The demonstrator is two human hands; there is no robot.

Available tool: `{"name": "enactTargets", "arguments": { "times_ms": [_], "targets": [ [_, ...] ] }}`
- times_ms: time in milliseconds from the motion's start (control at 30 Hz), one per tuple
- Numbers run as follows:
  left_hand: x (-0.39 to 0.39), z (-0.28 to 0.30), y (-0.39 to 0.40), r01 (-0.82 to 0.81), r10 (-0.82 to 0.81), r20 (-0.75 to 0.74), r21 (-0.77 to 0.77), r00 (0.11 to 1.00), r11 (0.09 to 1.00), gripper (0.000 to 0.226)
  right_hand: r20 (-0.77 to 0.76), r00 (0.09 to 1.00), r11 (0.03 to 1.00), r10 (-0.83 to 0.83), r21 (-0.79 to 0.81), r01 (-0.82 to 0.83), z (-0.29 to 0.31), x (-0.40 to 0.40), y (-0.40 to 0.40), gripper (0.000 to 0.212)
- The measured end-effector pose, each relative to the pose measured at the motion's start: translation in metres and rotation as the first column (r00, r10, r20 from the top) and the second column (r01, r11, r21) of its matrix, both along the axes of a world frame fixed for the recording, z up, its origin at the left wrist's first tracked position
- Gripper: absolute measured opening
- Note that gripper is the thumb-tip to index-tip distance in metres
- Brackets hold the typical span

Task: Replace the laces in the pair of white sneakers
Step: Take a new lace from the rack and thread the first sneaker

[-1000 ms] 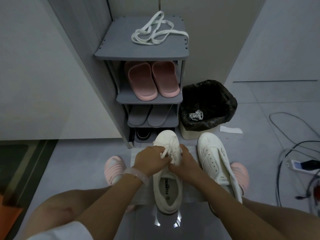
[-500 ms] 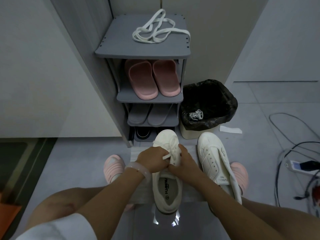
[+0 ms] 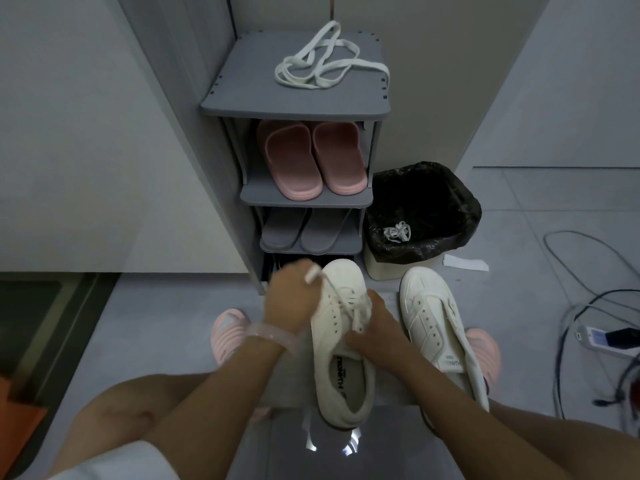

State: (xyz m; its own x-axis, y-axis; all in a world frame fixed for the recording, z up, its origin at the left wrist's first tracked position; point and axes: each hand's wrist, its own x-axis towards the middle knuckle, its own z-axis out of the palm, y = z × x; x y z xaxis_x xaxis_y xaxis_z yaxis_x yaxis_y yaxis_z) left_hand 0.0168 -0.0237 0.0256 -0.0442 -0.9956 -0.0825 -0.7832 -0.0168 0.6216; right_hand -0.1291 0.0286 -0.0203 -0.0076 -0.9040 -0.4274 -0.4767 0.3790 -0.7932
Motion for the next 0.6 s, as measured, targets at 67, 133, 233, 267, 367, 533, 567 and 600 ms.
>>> {"name": "enactTargets", "arguments": {
  "times_ms": [67,133,233,267,367,533,567,600],
  "targets": [
    [0.018,0.008,-0.014,-0.171,0.167,-0.096,-0.034,0.981,0.985,0.012,0.02,1.0,0.999,-0.003,0.044,0.002,-0.004,0.001,-0.001,0.084],
    [0.026,0.011,-0.015,-0.125,0.126,-0.017,0.05,0.992,0.991,0.01,0.009,1.0,0.998,0.015,0.061,-0.016,-0.006,0.002,-0.002,0.085],
    [0.017,0.004,-0.004,0.091,-0.109,0.114,0.151,0.987,0.984,0.044,-0.024,1.0,0.999,0.008,0.042,-0.007,-0.008,0.005,0.0,0.073],
    [0.011,0.001,-0.001,0.149,-0.168,0.116,0.159,0.979,0.976,0.051,-0.033,0.999,1.0,-0.02,0.018,0.02,-0.008,0.006,0.001,0.064],
    [-0.003,-0.003,0.004,0.176,-0.184,0.152,0.063,0.971,0.982,0.043,-0.138,0.984,0.988,-0.117,-0.114,0.101,-0.007,0.005,0.002,0.024],
    [-0.005,-0.008,0.011,0.319,-0.298,0.272,-0.035,0.915,0.947,0.023,-0.138,0.98,0.982,-0.142,-0.148,0.121,-0.003,0.001,-0.002,0.006],
    [-0.005,-0.01,0.012,0.362,-0.349,0.289,0.008,0.891,0.932,0.021,-0.081,0.982,0.981,-0.169,-0.114,0.16,-0.001,0.001,-0.004,0.006],
    [-0.006,-0.014,0.014,0.392,-0.389,0.307,0.056,0.868,0.918,0.023,-0.016,0.979,0.977,-0.204,-0.066,0.203,0.001,0.001,-0.005,0.006]
  ]
}}
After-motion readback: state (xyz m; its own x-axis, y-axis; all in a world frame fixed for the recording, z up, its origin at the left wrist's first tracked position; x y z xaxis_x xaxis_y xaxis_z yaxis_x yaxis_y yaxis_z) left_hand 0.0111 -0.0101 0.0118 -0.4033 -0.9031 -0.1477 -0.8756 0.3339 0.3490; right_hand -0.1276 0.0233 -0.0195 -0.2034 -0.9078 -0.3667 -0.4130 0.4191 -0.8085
